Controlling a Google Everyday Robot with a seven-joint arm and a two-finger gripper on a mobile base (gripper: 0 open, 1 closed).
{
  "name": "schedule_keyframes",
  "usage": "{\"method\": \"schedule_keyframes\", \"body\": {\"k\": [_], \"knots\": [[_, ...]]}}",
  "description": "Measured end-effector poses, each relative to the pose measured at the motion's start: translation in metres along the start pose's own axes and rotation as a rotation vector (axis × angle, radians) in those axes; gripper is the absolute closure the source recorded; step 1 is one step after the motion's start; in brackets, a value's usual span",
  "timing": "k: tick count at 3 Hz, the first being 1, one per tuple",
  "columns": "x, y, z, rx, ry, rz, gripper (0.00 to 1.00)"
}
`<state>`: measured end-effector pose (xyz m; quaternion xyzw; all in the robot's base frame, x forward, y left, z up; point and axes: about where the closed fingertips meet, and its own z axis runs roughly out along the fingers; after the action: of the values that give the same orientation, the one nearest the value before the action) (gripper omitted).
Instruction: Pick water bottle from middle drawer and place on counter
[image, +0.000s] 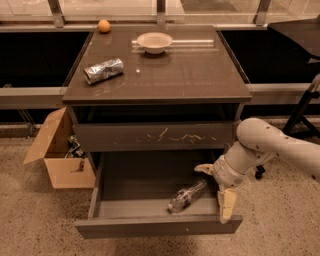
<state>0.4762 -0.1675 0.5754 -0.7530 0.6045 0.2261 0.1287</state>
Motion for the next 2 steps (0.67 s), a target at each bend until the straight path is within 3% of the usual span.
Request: {"method": "schedule_keyframes", "body": {"k": [2], "knots": [[0.046,-0.051,0.034,-0.019,0.163,-0.072,0.00]]}}
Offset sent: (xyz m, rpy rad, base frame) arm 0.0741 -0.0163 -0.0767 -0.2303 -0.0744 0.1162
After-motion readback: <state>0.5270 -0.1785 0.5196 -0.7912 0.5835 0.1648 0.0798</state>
